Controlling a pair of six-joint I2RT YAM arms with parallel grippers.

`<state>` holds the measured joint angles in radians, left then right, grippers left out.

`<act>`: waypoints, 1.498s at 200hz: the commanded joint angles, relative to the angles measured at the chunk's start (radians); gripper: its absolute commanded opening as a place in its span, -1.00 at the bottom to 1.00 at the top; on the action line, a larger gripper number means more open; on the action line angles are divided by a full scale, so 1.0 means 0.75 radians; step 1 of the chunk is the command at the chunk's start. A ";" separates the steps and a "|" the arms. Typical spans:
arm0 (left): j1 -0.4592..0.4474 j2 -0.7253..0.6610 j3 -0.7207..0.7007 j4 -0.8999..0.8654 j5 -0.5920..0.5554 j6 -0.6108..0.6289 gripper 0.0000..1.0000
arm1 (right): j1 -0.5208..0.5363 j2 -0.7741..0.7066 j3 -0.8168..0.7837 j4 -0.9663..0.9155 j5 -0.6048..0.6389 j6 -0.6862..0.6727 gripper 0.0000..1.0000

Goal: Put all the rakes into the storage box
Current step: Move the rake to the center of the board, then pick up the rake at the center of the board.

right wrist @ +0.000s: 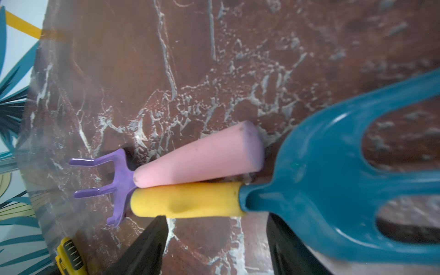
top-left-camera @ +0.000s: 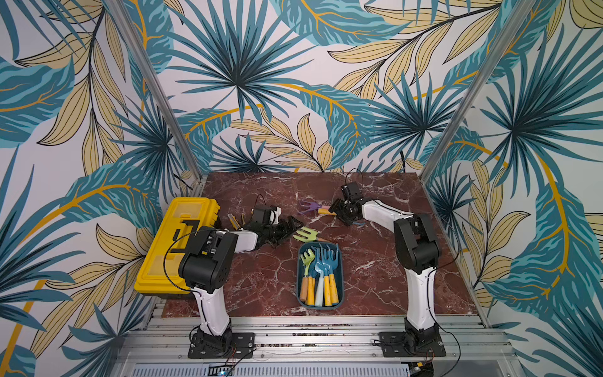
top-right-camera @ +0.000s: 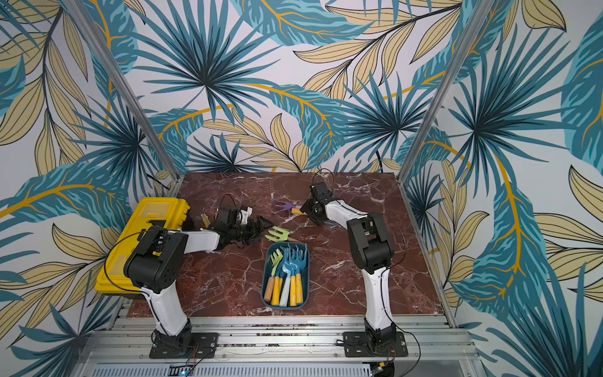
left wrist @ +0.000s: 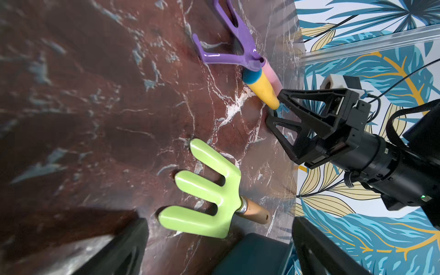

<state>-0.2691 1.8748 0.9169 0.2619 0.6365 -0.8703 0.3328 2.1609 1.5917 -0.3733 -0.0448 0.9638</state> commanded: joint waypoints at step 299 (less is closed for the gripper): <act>0.120 -0.326 -0.312 -0.097 0.047 0.097 1.00 | 0.066 0.299 0.503 -0.683 0.253 0.716 0.24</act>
<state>-0.1886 1.6527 0.6991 0.1852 0.6544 -0.8150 0.4026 2.3348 1.9533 -0.7361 0.0822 1.5108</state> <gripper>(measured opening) 0.997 0.617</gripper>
